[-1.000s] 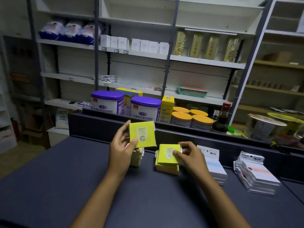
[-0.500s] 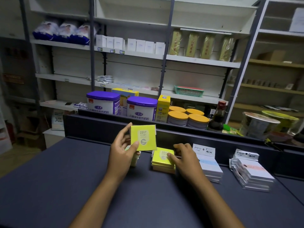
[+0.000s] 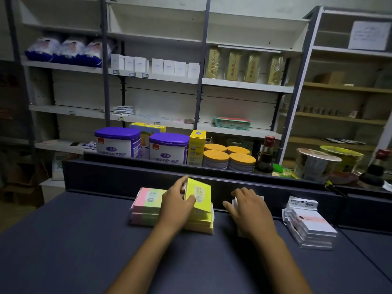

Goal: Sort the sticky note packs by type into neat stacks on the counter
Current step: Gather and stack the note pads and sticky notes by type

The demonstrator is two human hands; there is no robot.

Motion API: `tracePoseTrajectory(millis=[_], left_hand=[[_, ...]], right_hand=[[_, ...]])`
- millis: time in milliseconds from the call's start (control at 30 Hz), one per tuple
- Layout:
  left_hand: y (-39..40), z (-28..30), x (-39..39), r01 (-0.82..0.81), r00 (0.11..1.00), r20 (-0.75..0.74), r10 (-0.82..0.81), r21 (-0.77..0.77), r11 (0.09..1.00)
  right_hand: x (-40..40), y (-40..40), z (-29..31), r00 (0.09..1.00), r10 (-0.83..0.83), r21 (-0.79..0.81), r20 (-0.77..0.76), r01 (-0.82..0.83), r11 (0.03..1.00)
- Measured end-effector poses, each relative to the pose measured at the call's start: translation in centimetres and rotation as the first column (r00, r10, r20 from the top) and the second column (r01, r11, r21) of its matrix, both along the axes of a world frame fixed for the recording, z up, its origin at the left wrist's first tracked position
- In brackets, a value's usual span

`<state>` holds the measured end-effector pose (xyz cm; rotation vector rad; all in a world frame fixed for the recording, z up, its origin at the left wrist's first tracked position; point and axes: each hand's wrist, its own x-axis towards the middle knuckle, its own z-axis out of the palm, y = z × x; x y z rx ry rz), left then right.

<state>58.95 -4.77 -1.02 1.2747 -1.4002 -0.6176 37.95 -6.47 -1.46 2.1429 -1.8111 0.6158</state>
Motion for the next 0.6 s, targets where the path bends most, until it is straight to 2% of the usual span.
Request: tracePoseTrajectory(millis=[133,267,467,600], left_hand=[[-0.3,-1.1,-0.5,-0.064,0.983,0.18,0.047,0.087,0.994],[-0.3,-1.6,-0.7,-0.085,0.943,0.331,0.047,0.102,0.991],[0.1,-2.5,-1.0,-0.182,0.825,0.552,0.121,0.057,0.982],[0.5,-3.0,-1.3,-0.234,0.754,0.63,0.185,-0.005,0.972]], right_hand=[[-0.2,-0.2,0.0,0.999,0.008,0.003,0.045,-0.008,1.0],[-0.1,-0.3,-0.1,0.997,0.026,0.013,0.072,-0.027,1.0],[0.1,-0.3,-0.1,0.993,0.04,0.023,0.116,-0.043,0.999],[0.3,0.0,-0.4,0.991,0.046,0.035,0.125,-0.051,0.998]])
